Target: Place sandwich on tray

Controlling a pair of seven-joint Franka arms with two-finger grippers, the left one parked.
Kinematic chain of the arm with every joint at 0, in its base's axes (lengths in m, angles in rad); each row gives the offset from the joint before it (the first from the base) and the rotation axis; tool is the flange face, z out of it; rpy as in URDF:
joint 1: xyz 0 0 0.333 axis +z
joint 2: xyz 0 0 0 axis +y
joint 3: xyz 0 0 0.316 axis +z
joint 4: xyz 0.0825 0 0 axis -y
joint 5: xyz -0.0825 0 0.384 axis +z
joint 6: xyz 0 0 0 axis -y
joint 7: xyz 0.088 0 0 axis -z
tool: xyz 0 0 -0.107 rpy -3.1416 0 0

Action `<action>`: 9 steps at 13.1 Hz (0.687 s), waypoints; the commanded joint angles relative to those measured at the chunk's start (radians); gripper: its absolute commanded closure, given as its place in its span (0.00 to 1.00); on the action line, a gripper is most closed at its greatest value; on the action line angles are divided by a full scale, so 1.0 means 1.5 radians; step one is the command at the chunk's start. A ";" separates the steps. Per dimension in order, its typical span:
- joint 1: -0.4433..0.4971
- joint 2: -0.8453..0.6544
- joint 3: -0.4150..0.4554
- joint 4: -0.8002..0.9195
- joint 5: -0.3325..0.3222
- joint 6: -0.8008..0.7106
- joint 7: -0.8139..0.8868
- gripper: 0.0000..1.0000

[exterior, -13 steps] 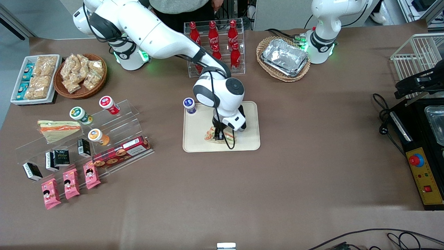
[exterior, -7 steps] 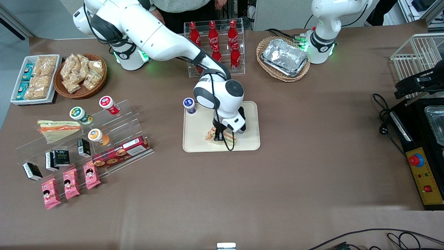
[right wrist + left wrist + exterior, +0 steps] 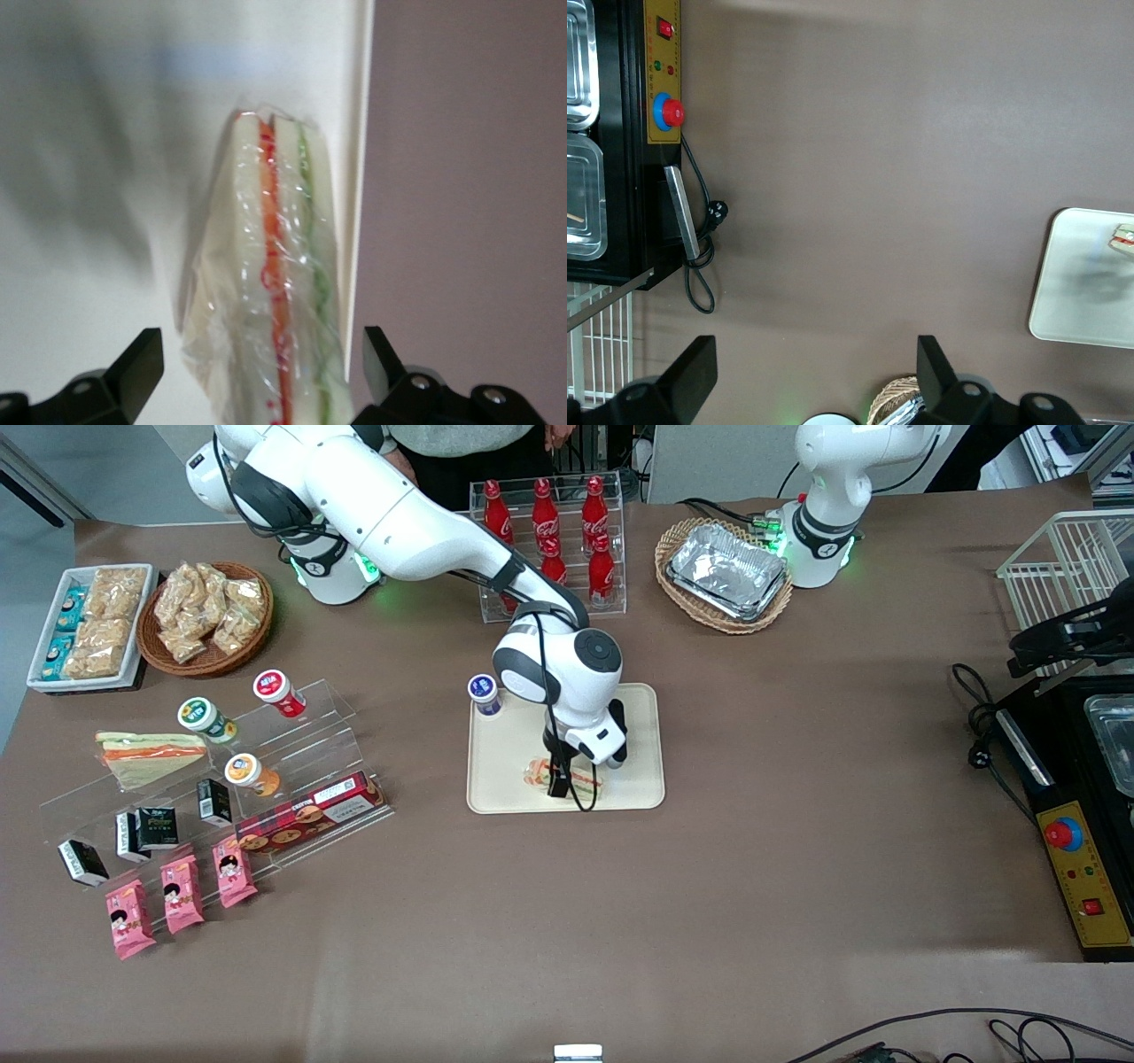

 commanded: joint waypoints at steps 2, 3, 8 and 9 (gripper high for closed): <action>-0.043 -0.071 0.004 -0.003 0.042 -0.018 0.010 0.00; -0.058 -0.097 0.004 -0.003 0.072 -0.029 0.008 0.00; -0.136 -0.217 0.002 -0.001 0.179 -0.124 0.012 0.00; -0.153 -0.243 -0.001 -0.001 0.202 -0.143 0.013 0.00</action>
